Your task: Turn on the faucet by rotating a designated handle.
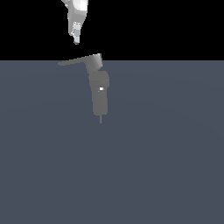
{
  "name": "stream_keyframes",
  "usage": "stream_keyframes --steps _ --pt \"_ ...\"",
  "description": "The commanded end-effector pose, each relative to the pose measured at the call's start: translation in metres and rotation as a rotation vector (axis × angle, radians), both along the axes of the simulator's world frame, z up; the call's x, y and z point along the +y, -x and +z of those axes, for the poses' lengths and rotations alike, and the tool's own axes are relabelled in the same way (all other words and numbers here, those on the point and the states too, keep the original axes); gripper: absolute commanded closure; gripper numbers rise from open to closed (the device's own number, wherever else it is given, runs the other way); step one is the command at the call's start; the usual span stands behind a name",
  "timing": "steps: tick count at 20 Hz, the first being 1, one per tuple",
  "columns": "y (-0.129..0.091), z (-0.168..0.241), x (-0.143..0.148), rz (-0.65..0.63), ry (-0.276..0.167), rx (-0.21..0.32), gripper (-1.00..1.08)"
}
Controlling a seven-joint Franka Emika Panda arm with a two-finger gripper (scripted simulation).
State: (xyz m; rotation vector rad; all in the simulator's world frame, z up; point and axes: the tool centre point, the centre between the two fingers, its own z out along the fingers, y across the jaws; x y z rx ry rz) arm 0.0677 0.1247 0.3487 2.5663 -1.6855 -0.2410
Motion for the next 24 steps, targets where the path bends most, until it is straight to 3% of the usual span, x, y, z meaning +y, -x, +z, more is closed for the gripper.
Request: stream_keyframes --steps 1,13,24 --pt "-0.01 -0.016 0.012 -0.052 0.019 0.008 1.08" --pt "-0.036 -0.074 0.053 -0.22 0.09 0.03 1.08" --pt "-0.04 -0.086 0.061 -0.251 0.105 0.032 1.08"
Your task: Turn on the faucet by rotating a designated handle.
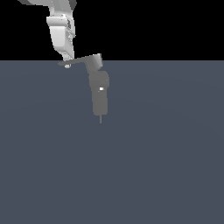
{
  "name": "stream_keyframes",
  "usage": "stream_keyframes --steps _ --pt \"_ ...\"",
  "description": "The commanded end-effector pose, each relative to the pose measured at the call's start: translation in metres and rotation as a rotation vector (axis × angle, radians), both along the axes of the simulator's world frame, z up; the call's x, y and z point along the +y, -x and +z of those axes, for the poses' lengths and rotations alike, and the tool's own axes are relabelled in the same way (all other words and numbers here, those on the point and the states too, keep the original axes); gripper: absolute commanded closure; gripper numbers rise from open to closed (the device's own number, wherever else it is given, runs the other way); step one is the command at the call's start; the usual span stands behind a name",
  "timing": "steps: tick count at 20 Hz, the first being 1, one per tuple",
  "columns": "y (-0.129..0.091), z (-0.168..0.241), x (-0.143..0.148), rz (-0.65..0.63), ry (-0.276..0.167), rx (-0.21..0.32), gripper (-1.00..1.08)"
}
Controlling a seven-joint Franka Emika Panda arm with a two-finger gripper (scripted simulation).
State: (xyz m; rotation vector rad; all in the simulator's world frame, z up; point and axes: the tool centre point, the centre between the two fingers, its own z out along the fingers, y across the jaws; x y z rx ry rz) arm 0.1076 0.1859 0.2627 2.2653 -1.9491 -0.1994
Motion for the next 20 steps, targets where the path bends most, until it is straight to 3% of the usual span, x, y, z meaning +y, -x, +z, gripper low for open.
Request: stream_keyframes --steps 1,20 --pt "0.0 0.0 0.0 0.0 0.0 0.0 1.08" --pt "0.038 0.007 -0.004 0.0 0.0 0.0 1.08"
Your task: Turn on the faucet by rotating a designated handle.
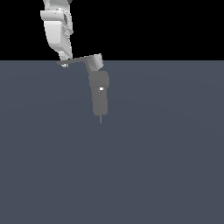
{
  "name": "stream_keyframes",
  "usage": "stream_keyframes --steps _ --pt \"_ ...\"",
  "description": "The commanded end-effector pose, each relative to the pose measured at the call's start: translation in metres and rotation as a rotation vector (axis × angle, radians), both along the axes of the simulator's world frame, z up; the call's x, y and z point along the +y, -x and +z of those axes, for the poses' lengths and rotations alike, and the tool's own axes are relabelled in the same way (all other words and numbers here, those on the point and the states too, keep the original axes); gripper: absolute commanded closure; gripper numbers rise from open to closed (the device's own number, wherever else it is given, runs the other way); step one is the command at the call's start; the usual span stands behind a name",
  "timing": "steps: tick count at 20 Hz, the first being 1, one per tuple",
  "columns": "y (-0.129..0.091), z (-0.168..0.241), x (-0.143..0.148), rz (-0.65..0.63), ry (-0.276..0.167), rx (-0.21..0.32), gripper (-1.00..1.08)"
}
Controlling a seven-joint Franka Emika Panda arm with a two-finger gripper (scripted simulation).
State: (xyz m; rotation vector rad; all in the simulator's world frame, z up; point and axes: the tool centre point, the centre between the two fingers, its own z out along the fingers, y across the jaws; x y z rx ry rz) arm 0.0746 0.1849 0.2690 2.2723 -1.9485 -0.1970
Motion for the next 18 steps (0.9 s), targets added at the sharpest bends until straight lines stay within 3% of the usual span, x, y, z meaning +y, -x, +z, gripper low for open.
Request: stream_keyframes --steps 1,18 --pt "0.007 0.002 -0.003 -0.003 0.003 0.004 1.08" --pt "0.048 0.01 -0.008 -0.004 0.003 0.004 1.08"
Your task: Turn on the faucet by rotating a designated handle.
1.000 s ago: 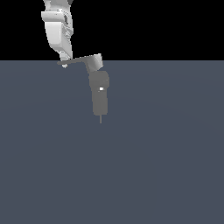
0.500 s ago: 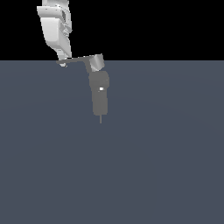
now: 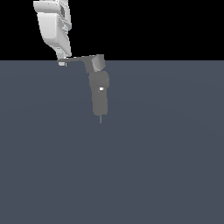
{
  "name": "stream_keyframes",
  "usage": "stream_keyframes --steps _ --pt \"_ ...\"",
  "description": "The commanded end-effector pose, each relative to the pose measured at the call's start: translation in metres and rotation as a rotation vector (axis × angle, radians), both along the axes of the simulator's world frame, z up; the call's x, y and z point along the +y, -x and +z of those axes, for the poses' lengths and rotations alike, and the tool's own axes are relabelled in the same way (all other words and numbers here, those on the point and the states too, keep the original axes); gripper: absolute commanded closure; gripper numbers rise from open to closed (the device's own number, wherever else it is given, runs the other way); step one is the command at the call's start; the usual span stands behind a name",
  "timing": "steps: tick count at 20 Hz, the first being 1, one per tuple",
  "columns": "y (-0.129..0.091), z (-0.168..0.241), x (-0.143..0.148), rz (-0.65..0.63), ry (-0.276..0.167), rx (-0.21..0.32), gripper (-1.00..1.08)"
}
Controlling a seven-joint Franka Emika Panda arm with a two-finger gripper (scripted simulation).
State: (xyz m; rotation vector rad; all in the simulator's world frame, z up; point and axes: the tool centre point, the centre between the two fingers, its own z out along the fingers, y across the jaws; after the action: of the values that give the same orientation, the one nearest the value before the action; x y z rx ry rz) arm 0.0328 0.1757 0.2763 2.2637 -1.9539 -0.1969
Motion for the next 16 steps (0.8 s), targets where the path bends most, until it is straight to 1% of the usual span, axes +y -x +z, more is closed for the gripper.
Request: stream_keyframes --steps 1,7,8,9,16 --pt "0.009 0.003 0.001 0.003 0.0 0.002 1.08" --pt "0.025 0.006 -0.001 0.003 0.0 0.002 1.08" --pt "0.025 0.006 -0.001 0.003 0.0 0.002 1.08" --pt "0.021 0.001 -0.003 -0.001 0.004 0.006 1.08" --pt "0.036 0.005 -0.02 -0.001 0.004 0.005 1.08"
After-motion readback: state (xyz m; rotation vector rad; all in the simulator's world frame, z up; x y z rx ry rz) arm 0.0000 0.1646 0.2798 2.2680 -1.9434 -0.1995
